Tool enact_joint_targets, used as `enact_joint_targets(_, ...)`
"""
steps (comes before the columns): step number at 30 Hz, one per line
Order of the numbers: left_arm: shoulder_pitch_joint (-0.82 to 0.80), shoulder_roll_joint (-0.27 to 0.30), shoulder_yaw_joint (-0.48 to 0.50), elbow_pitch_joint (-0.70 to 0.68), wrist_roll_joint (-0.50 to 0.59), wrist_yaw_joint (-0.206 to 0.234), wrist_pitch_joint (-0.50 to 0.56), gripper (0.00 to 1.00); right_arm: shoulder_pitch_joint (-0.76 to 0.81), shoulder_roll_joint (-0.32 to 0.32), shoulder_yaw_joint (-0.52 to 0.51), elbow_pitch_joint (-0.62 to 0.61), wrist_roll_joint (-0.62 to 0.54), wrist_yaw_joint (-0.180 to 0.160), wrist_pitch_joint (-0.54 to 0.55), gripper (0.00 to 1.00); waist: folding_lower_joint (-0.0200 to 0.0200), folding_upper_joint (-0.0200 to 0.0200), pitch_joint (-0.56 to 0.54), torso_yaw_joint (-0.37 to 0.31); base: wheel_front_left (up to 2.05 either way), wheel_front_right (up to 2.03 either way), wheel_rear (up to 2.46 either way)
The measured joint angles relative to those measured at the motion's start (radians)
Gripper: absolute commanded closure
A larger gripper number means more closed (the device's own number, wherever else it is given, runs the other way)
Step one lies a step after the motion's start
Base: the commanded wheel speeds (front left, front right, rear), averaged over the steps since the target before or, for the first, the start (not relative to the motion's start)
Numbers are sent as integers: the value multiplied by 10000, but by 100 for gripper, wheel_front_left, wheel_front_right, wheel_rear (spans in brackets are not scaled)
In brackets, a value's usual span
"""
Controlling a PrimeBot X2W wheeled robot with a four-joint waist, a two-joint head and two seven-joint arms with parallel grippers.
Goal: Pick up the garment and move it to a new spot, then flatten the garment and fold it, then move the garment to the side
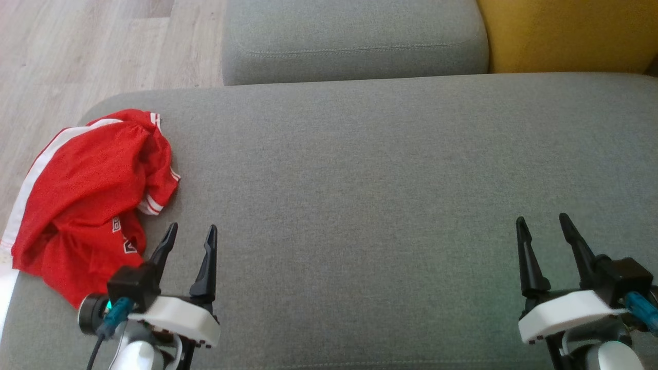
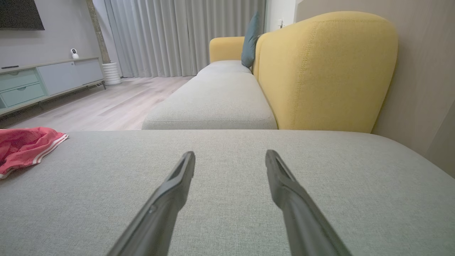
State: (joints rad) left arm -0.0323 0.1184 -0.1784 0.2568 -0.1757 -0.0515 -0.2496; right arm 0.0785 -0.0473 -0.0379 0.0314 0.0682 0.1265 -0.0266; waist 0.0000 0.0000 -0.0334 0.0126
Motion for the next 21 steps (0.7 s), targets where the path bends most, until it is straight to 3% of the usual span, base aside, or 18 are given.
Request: enact_joint_targets(21, -18, 44, -19, 238, -123, 174, 0, 0, 177, 25, -125, 27, 82, 0, -86, 0, 0, 0, 19, 231, 0, 0, 0)
